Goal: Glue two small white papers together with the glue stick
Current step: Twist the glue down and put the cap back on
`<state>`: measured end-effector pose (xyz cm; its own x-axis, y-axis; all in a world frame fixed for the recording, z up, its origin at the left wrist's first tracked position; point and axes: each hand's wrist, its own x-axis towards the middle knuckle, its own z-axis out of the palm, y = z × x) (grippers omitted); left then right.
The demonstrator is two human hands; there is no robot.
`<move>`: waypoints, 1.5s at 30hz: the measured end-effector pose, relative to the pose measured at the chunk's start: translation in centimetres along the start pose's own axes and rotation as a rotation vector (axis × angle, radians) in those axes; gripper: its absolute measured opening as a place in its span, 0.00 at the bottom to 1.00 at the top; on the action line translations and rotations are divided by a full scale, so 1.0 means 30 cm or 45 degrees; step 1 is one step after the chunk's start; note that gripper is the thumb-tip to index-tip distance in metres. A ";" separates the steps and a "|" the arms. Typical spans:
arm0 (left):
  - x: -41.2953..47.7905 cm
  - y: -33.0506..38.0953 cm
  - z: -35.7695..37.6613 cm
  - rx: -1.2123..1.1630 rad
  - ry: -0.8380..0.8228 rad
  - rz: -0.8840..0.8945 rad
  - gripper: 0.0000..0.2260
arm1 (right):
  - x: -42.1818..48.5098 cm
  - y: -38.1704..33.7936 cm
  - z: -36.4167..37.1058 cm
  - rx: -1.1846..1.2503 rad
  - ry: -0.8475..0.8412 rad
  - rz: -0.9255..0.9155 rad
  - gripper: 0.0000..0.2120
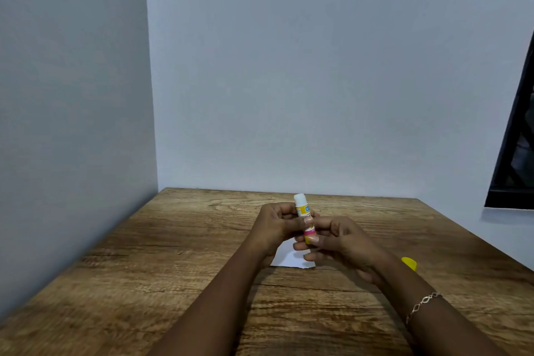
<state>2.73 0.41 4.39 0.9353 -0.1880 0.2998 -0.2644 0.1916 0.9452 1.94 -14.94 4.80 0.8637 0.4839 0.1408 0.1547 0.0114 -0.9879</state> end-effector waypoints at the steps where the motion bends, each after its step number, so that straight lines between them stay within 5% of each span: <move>1: -0.001 0.000 0.000 -0.009 -0.009 -0.005 0.06 | -0.003 -0.002 -0.005 0.060 -0.031 0.028 0.10; 11: -0.002 -0.013 0.008 0.015 0.021 0.033 0.05 | 0.008 0.014 0.015 -0.144 0.132 -0.047 0.13; 18: 0.000 -0.008 0.004 -0.071 -0.037 0.003 0.06 | 0.005 0.006 -0.013 0.141 -0.026 0.016 0.10; 27: 0.001 -0.019 0.013 -0.083 -0.055 0.044 0.06 | 0.012 0.019 0.012 -0.158 0.139 -0.113 0.12; 35: 0.007 -0.015 0.006 -0.071 -0.119 0.033 0.07 | 0.008 0.014 -0.029 0.094 -0.030 -0.053 0.14; 45: 0.009 -0.020 0.005 -0.095 -0.134 0.046 0.07 | 0.021 0.023 -0.005 -0.144 0.075 -0.169 0.10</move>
<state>3.11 0.09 3.91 0.8945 -0.2791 0.3493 -0.2757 0.2707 0.9223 2.67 -14.76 4.21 0.8581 0.4327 0.2765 0.3196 -0.0286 -0.9471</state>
